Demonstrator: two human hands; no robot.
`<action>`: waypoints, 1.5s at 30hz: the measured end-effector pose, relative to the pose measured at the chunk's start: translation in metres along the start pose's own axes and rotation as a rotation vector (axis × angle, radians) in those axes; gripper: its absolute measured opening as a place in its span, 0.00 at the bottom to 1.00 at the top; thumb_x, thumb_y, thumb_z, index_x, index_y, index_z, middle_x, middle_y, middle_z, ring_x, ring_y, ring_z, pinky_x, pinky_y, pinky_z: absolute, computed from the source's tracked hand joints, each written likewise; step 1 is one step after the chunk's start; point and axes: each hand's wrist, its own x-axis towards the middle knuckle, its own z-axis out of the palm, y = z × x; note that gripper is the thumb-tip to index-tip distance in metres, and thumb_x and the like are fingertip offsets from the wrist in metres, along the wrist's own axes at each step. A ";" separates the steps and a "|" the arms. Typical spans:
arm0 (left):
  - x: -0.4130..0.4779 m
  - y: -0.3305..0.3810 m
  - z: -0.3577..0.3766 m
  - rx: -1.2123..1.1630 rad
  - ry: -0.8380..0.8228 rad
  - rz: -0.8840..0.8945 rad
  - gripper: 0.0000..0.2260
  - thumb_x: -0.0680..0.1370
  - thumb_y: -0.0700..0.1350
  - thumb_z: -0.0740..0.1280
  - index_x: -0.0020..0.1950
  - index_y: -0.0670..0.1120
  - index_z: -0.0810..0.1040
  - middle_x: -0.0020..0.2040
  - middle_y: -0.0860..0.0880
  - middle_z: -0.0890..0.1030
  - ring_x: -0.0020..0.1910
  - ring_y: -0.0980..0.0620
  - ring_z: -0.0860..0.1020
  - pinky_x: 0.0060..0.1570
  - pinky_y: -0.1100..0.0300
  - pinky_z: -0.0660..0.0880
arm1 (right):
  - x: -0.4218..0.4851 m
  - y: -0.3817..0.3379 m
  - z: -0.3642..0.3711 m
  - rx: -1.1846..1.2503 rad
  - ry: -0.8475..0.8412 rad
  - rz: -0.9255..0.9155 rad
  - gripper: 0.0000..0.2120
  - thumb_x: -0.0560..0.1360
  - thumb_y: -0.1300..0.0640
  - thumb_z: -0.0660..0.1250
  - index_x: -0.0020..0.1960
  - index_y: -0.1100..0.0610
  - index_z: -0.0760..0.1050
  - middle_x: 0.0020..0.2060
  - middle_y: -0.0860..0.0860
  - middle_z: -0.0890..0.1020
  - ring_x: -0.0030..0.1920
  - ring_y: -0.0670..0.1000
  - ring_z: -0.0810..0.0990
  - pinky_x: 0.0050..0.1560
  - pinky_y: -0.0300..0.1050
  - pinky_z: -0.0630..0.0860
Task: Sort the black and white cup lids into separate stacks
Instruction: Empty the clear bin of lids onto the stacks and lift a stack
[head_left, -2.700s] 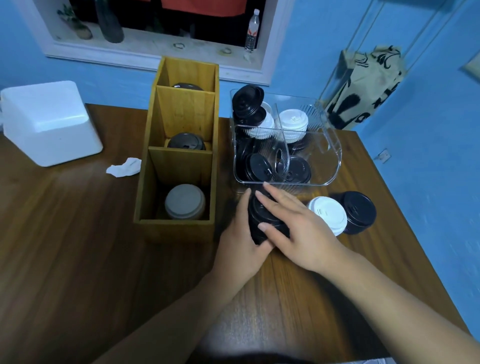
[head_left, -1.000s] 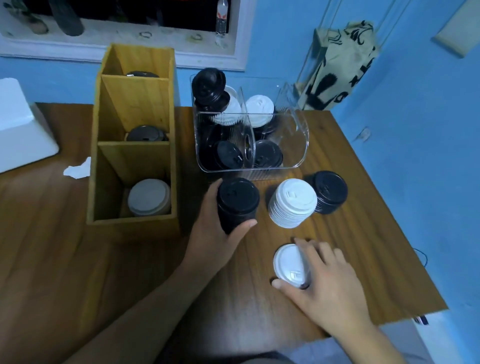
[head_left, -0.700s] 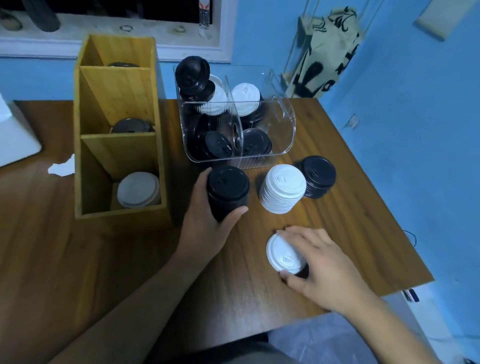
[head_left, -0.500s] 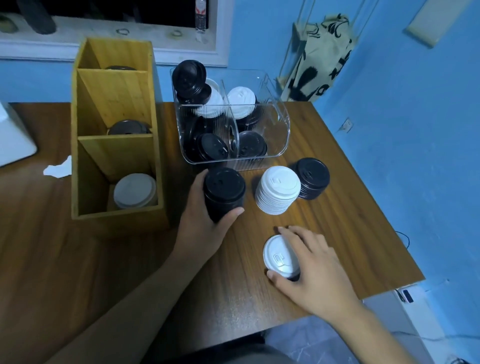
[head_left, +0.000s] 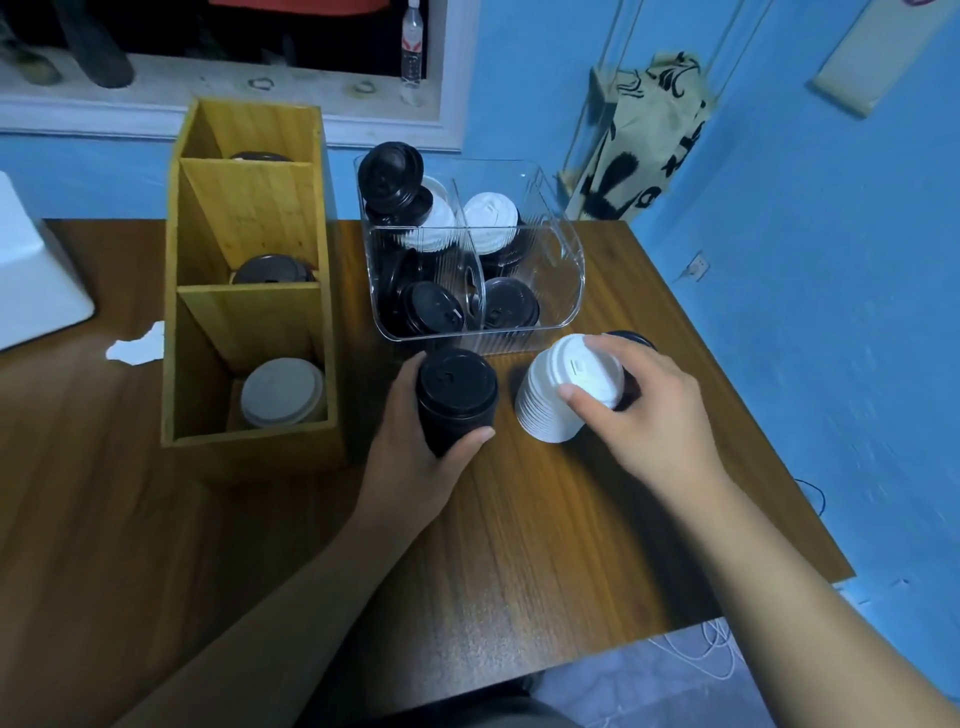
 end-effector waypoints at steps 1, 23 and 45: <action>0.000 0.000 0.000 0.000 -0.001 -0.001 0.44 0.72 0.56 0.78 0.81 0.54 0.57 0.76 0.58 0.68 0.74 0.64 0.65 0.66 0.77 0.60 | 0.005 0.002 0.004 -0.039 -0.027 -0.006 0.24 0.73 0.41 0.75 0.66 0.47 0.78 0.63 0.42 0.81 0.65 0.47 0.76 0.63 0.55 0.77; 0.000 0.001 -0.002 -0.046 -0.025 -0.012 0.43 0.71 0.54 0.79 0.80 0.56 0.58 0.74 0.62 0.68 0.74 0.65 0.66 0.68 0.76 0.62 | 0.012 -0.005 0.012 -0.310 -0.076 -0.134 0.27 0.82 0.36 0.53 0.71 0.48 0.76 0.74 0.49 0.72 0.74 0.54 0.68 0.69 0.56 0.66; 0.000 -0.001 -0.003 -0.008 -0.038 -0.019 0.44 0.70 0.61 0.77 0.73 0.76 0.49 0.73 0.73 0.62 0.74 0.70 0.62 0.66 0.80 0.58 | 0.273 -0.048 0.088 -0.127 -0.234 0.063 0.19 0.72 0.57 0.73 0.62 0.51 0.78 0.51 0.54 0.81 0.53 0.57 0.80 0.50 0.43 0.73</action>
